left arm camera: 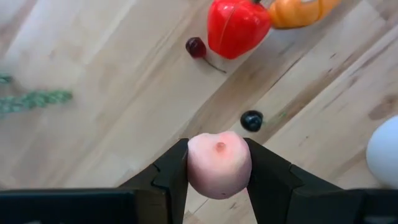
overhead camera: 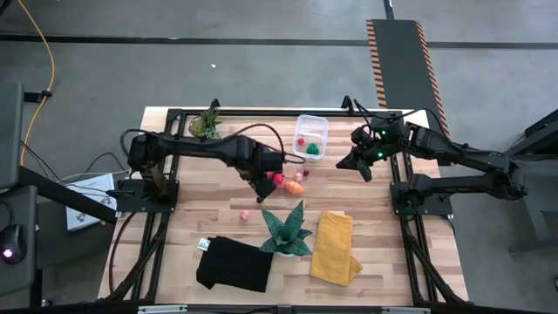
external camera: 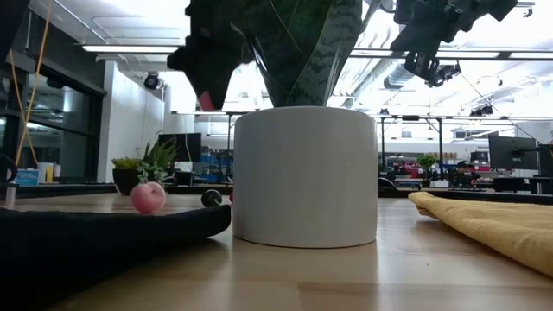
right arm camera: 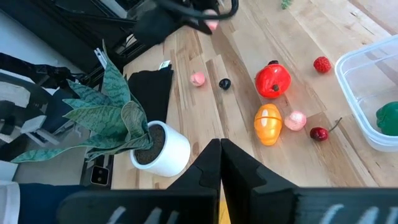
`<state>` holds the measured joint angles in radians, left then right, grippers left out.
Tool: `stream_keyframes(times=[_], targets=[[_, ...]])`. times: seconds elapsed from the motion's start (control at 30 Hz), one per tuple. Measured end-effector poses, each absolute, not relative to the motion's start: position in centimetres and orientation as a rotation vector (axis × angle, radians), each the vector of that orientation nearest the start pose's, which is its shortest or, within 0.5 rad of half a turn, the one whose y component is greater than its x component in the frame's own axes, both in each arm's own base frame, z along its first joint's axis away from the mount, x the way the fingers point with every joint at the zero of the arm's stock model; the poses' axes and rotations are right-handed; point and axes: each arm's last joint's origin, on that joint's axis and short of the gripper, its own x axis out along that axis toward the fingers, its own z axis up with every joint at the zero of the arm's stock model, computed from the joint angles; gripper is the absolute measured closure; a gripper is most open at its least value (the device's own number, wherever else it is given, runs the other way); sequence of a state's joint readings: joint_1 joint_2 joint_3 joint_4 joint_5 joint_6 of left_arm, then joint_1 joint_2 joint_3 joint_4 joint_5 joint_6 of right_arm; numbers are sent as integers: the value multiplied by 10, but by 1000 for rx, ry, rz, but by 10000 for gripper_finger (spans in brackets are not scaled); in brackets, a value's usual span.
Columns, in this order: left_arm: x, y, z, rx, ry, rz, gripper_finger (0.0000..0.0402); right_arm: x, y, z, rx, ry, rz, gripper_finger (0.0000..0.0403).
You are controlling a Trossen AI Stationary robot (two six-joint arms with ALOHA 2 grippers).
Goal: Pick and placing Produce into tupperware
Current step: Put the top left apricot into the transparent container
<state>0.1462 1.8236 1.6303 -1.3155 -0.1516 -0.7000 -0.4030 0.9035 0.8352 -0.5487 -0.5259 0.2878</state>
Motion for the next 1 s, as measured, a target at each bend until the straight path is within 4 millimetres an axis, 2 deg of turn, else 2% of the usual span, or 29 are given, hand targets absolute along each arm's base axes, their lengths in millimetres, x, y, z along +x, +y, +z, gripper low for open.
stream_keyframes(times=[0.3,0.57,0.77,1.0], targets=[[338,56,319,-509,1332,707,277,172,-58,300,556,569,39,402],[335,58,348,-449,1265,714,277,172,-58,300,556,569,39,402],[324,69,367,-418,1249,767,277,172,-58,300,558,568,36,402],[298,80,396,-447,1152,782,277,173,-58,301,565,557,33,402]])
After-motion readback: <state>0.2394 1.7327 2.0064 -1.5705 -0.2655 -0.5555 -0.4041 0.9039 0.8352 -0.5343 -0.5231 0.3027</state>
